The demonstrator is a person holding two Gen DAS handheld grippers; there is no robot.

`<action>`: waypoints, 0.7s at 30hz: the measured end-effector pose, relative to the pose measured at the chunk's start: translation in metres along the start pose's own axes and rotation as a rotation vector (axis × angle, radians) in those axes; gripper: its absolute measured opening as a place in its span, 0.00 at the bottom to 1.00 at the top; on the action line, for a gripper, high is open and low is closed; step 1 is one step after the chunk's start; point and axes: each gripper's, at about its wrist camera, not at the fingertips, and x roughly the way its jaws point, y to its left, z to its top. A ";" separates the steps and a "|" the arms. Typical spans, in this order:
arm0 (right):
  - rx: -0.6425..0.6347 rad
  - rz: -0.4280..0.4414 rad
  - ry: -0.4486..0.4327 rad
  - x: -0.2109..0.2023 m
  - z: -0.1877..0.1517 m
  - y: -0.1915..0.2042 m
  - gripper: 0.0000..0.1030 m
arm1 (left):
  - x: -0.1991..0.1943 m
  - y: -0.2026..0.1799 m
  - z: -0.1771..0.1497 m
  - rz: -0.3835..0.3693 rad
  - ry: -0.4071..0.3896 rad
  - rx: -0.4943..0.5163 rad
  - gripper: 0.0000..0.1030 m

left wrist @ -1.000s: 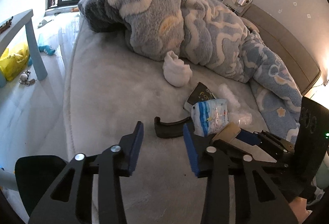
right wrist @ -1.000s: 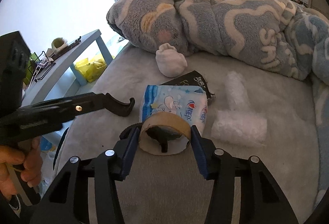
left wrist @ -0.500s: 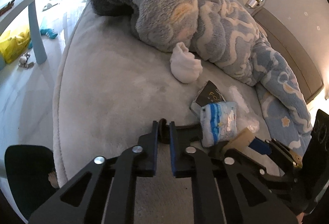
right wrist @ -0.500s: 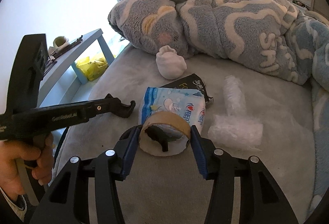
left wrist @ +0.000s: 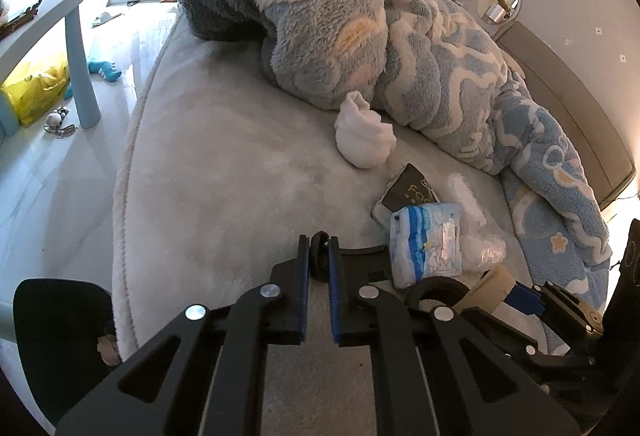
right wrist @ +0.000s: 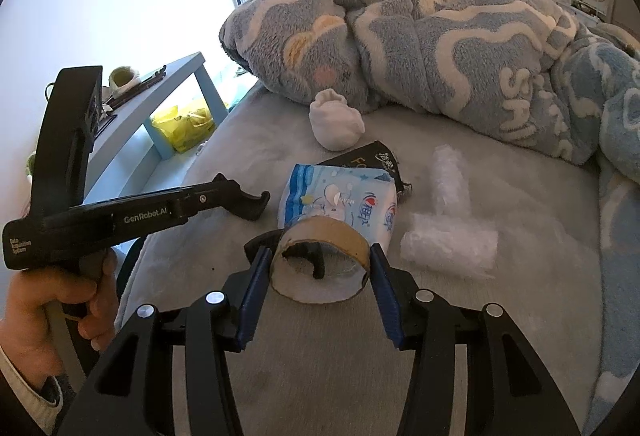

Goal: Collect trash
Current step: 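Grasp the cardboard tape core with the right tool while the left tool grasps the black plastic piece, then carry both items to the bin and open the left tool over it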

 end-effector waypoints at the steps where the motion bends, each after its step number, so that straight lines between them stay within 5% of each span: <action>1: 0.000 0.000 -0.002 -0.001 0.000 0.001 0.49 | -0.002 0.001 0.000 0.002 -0.004 0.001 0.09; 21: 0.005 0.008 -0.036 -0.025 -0.001 0.032 0.49 | -0.049 0.010 -0.014 0.016 -0.040 0.036 0.09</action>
